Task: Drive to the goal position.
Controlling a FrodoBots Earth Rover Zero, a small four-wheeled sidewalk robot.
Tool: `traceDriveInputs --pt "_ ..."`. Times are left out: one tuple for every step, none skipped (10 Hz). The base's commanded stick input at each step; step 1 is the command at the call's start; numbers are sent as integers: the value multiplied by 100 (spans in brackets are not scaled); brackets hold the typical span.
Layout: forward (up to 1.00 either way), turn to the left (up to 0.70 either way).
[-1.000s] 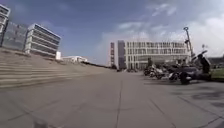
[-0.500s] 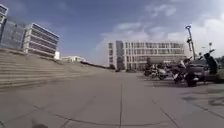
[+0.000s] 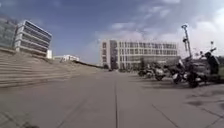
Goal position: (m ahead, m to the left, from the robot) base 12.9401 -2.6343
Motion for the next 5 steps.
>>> traceDriveInputs --pt "85 0" --pt "85 0" --pt "85 0" --pt "85 0" --pt "85 0"
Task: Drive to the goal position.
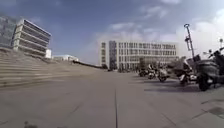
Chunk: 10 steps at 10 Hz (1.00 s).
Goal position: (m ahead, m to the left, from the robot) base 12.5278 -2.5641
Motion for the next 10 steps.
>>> traceDriveInputs --pt "85 0" --pt "85 0" --pt "85 0" --pt "85 0" --pt "85 0" --pt "85 0" --pt "85 0" --pt "85 0" --pt "85 0" --pt "85 0"
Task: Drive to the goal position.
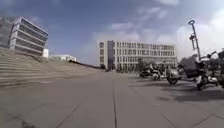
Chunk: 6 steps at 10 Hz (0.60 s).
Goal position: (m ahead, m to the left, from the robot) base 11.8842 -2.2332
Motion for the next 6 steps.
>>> traceDriveInputs --pt "85 0" --pt "85 0" --pt "85 0" --pt "85 0" --pt "85 0" --pt "85 0"
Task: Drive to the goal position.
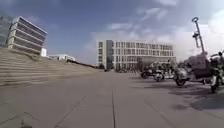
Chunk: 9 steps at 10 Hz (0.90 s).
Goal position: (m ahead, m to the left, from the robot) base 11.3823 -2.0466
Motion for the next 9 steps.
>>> traceDriveInputs --pt "85 0" --pt "85 0" --pt "85 0" --pt "85 0" --pt "85 0" --pt "85 0" --pt "85 0" --pt "85 0" --pt "85 0"
